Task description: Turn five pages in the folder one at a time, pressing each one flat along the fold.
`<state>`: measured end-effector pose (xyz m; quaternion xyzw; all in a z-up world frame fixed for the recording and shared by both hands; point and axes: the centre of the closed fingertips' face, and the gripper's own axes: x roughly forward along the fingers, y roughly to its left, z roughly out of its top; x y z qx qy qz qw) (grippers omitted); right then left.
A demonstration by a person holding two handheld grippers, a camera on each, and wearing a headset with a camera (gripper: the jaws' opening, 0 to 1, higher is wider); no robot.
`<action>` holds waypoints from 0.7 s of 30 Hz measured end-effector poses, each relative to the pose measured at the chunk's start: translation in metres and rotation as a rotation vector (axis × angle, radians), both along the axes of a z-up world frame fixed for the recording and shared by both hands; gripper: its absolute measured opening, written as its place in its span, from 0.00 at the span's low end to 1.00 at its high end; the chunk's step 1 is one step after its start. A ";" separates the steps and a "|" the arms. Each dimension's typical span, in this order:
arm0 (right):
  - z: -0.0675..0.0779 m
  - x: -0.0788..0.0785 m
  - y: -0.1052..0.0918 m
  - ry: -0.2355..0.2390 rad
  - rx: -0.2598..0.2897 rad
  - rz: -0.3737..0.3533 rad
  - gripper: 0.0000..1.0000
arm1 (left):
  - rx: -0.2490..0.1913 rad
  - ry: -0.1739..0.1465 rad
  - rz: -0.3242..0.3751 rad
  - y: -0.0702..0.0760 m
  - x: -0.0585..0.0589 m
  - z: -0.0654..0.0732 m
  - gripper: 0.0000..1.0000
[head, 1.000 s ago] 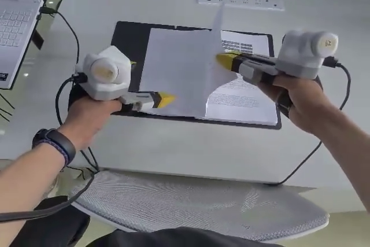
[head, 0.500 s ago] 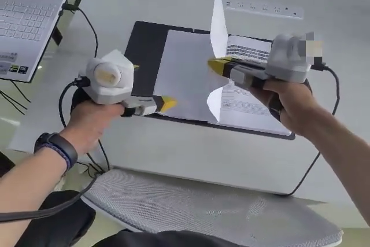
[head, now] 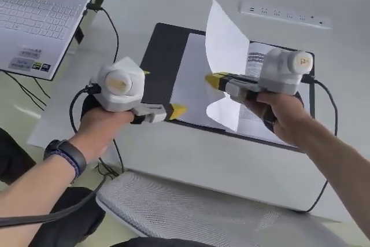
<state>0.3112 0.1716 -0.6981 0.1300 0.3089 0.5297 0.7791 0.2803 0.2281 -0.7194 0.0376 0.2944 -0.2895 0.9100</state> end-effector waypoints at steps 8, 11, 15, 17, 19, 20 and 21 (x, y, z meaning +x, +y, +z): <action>-0.027 0.002 0.019 0.061 -0.022 0.021 0.00 | 0.004 0.013 0.011 0.007 -0.004 -0.005 0.77; -0.035 0.002 0.022 0.078 -0.033 0.027 0.00 | 0.000 0.018 0.017 0.010 -0.005 -0.006 0.77; -0.046 0.003 0.024 0.107 -0.044 0.024 0.00 | 0.000 0.021 0.024 0.013 -0.003 -0.006 0.77; -0.051 0.004 0.025 0.122 -0.047 0.018 0.00 | 0.000 0.020 0.024 0.014 -0.001 -0.005 0.77; -0.055 0.005 0.026 0.135 -0.050 0.011 0.00 | 0.000 0.022 0.025 0.014 -0.001 -0.005 0.77; -0.058 0.005 0.027 0.143 -0.053 0.007 0.00 | 0.002 0.023 0.023 0.014 -0.001 -0.005 0.77; -0.061 0.005 0.027 0.155 -0.055 0.003 0.00 | 0.004 0.024 0.022 0.014 -0.001 -0.006 0.77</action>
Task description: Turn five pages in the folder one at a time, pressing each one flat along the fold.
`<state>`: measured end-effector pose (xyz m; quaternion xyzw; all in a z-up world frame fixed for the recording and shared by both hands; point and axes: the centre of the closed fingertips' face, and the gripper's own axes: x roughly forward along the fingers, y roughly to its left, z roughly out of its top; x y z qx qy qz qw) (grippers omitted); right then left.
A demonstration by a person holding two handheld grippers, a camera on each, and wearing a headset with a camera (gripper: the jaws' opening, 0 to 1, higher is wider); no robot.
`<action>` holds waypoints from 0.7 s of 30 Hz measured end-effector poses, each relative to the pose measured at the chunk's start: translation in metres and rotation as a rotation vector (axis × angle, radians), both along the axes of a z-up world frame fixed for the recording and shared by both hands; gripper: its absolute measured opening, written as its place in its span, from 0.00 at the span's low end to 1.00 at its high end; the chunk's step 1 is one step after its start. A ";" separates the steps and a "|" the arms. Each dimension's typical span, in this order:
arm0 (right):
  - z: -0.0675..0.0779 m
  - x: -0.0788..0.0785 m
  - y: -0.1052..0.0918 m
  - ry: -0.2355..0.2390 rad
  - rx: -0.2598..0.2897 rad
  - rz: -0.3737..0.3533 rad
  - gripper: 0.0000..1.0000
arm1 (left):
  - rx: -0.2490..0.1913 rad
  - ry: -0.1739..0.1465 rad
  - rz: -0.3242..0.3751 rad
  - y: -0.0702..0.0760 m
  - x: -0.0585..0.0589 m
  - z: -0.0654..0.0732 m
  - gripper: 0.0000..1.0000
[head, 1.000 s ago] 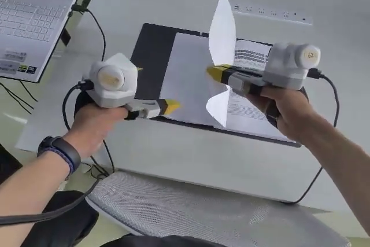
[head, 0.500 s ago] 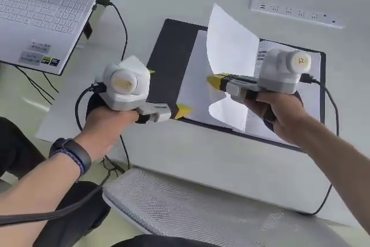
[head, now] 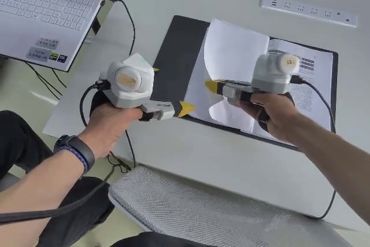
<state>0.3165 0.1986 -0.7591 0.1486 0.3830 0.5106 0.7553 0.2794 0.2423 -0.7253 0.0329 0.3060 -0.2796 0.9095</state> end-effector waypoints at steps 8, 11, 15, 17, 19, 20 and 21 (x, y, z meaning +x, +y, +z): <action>-0.014 -0.002 0.004 0.050 -0.010 -0.007 0.00 | -0.001 0.010 -0.002 -0.003 -0.002 -0.003 0.77; -0.018 -0.003 0.006 0.063 -0.013 -0.008 0.00 | -0.004 0.012 -0.001 -0.005 -0.003 -0.004 0.77; -0.021 -0.004 0.008 0.079 -0.018 -0.010 0.00 | -0.002 0.013 -0.001 -0.004 -0.004 -0.004 0.76; -0.020 -0.005 0.008 0.078 -0.018 -0.010 0.00 | -0.002 0.015 0.000 -0.003 -0.005 -0.005 0.76; -0.019 -0.006 0.007 0.080 -0.015 -0.011 0.00 | 0.001 0.015 0.000 -0.002 -0.004 -0.005 0.76; -0.019 -0.006 0.006 0.084 -0.014 -0.014 0.00 | 0.006 0.015 0.000 -0.001 -0.004 -0.006 0.75; -0.018 -0.007 0.006 0.092 -0.008 -0.019 0.00 | 0.009 0.016 -0.001 -0.001 -0.003 -0.006 0.74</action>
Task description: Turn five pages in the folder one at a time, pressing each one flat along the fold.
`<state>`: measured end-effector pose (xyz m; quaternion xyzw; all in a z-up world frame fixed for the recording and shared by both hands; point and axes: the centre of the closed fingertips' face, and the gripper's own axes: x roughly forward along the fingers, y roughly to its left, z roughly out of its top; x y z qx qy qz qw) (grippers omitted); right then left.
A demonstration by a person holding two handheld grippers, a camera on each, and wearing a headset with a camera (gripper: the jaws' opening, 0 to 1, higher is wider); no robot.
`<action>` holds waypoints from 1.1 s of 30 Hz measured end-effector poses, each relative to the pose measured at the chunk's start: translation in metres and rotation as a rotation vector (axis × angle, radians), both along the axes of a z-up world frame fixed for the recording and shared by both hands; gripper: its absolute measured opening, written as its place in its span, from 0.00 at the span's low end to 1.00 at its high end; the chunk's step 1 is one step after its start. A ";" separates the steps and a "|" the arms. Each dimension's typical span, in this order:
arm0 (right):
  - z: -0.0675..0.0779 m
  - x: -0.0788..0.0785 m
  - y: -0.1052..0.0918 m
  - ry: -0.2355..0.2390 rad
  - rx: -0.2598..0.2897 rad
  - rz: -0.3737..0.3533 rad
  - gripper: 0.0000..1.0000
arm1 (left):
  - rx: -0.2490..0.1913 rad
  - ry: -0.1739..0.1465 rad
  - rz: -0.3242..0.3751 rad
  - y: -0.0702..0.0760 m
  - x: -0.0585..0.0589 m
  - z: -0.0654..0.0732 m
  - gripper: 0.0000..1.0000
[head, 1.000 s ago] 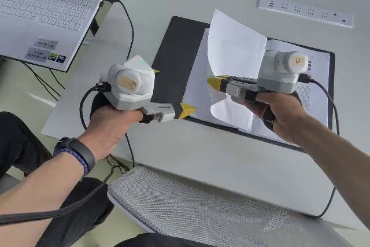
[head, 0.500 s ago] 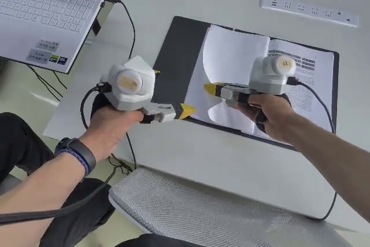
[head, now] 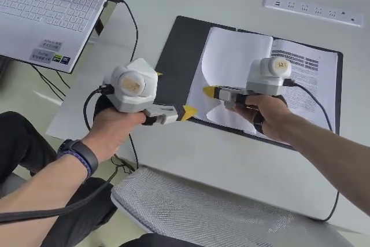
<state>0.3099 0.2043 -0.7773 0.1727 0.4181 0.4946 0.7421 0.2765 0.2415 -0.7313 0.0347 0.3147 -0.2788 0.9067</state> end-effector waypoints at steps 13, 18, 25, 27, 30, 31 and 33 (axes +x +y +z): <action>0.021 -0.003 -0.002 -0.006 0.067 0.017 0.14 | -0.017 0.014 -0.005 -0.012 0.020 -0.005 0.65; 0.032 0.005 -0.015 -0.036 0.079 0.001 0.18 | -0.019 0.003 -0.026 -0.021 0.028 -0.005 0.63; 0.044 0.015 -0.039 -0.079 0.078 -0.034 0.18 | -0.006 0.004 -0.060 -0.034 0.038 -0.013 0.52; 0.045 0.018 -0.046 -0.086 0.076 -0.044 0.18 | -0.003 0.006 -0.067 -0.038 0.040 -0.015 0.51; 0.046 0.022 -0.057 -0.092 0.073 -0.062 0.18 | 0.013 0.016 -0.082 -0.042 0.043 -0.024 0.49; 0.046 0.023 -0.060 -0.093 0.072 -0.067 0.18 | 0.016 0.021 -0.085 -0.043 0.043 -0.026 0.48; 0.045 0.024 -0.065 -0.095 0.070 -0.078 0.17 | 0.031 0.031 -0.100 -0.047 0.042 -0.033 0.48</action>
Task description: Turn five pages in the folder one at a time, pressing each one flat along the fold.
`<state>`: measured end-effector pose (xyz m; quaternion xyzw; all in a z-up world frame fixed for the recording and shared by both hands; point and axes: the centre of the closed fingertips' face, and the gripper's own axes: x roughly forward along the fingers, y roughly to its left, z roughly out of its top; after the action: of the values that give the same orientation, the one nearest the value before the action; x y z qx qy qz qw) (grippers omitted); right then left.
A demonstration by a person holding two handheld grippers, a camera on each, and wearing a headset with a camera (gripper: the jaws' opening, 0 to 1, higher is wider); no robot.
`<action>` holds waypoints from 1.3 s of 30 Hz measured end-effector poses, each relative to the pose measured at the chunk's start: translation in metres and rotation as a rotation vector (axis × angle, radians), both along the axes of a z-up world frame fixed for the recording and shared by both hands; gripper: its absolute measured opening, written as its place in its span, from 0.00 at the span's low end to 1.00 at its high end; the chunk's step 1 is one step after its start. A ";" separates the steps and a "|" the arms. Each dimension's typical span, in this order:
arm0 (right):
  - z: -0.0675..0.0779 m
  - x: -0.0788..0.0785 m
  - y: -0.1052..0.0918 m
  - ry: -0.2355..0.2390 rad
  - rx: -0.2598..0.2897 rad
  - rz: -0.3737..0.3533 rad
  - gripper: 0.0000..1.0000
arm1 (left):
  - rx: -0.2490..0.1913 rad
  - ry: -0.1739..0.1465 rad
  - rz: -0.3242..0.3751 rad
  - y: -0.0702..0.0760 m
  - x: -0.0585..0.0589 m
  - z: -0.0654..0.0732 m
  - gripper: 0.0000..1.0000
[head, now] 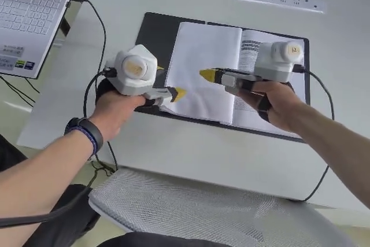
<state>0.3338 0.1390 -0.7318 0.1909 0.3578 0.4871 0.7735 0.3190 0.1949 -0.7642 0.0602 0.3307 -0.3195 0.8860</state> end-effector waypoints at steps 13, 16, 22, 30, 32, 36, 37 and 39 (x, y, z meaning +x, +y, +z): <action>-0.011 -0.002 -0.026 0.022 0.002 -0.060 0.13 | 0.055 0.065 -0.050 -0.010 -0.011 -0.037 0.46; -0.013 0.000 -0.030 0.024 0.003 -0.068 0.13 | 0.065 0.079 -0.054 -0.010 -0.017 -0.044 0.45; -0.016 0.004 -0.034 0.024 -0.004 -0.064 0.13 | 0.102 0.057 -0.061 -0.009 -0.020 -0.047 0.44; -0.019 0.015 -0.039 0.012 -0.023 -0.039 0.13 | 0.104 0.057 -0.058 -0.009 -0.021 -0.046 0.44; -0.019 0.020 -0.040 0.005 -0.029 -0.035 0.13 | 0.100 0.059 -0.056 -0.010 -0.021 -0.045 0.45; -0.027 0.029 -0.044 0.010 -0.035 -0.039 0.13 | 0.097 0.063 -0.055 -0.010 -0.022 -0.045 0.45; -0.029 0.030 -0.044 0.013 -0.036 -0.044 0.12 | 0.096 0.064 -0.055 -0.010 -0.022 -0.045 0.45; -0.033 0.034 -0.046 0.021 -0.036 -0.050 0.12 | 0.093 0.066 -0.055 -0.010 -0.022 -0.045 0.45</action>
<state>0.3674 0.0933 -0.7653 0.1911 0.3699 0.4589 0.7849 0.2973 0.1845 -0.8090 0.0998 0.3726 -0.3297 0.8617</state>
